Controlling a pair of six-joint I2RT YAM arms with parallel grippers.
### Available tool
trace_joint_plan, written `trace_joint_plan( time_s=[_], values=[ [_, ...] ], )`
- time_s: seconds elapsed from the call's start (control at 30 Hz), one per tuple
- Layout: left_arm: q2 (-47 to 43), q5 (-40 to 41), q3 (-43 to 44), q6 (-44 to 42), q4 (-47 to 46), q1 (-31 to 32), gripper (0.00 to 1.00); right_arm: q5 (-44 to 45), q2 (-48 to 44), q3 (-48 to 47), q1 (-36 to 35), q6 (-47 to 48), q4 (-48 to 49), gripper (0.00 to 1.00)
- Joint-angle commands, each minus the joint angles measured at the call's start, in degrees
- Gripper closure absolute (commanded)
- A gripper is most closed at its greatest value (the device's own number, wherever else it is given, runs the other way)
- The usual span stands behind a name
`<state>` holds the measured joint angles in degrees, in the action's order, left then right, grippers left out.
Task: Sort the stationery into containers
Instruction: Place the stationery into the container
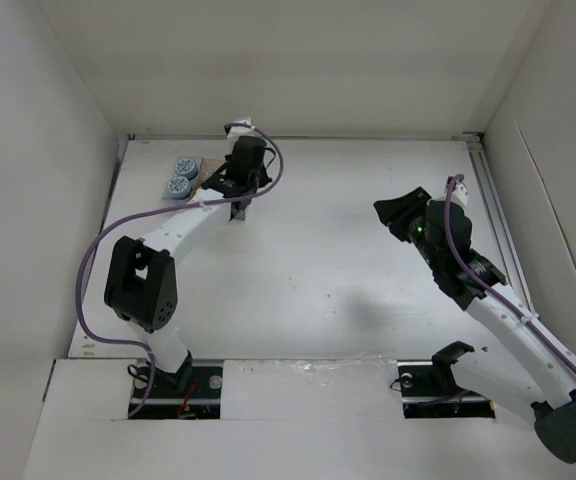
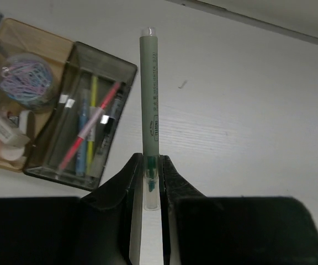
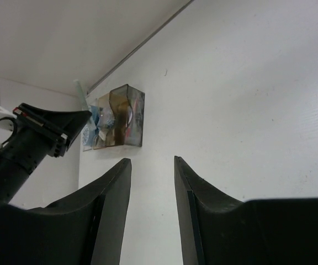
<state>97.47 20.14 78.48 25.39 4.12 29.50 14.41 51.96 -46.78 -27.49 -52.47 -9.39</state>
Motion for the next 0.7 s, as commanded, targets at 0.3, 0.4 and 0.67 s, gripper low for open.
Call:
trace_joint_plan(
  time_s=[0.3,0.4,0.67],
  values=[
    [9.0,-1.9,8.1,-7.3,8.7,-7.5,1.00,0.0,-1.6,-2.2,-0.6,0.3,2.4,0.57],
    [10.4,-3.4,8.1,-7.8,9.2,-8.7,1.00,0.0,-1.6,-2.2,-0.6,0.3,2.4,0.57],
    [13.4,-1.4,9.8,-9.8,11.5,-8.7,0.87,0.0,-2.1,-2.2,-0.6,0.3,2.4,0.57]
  ],
)
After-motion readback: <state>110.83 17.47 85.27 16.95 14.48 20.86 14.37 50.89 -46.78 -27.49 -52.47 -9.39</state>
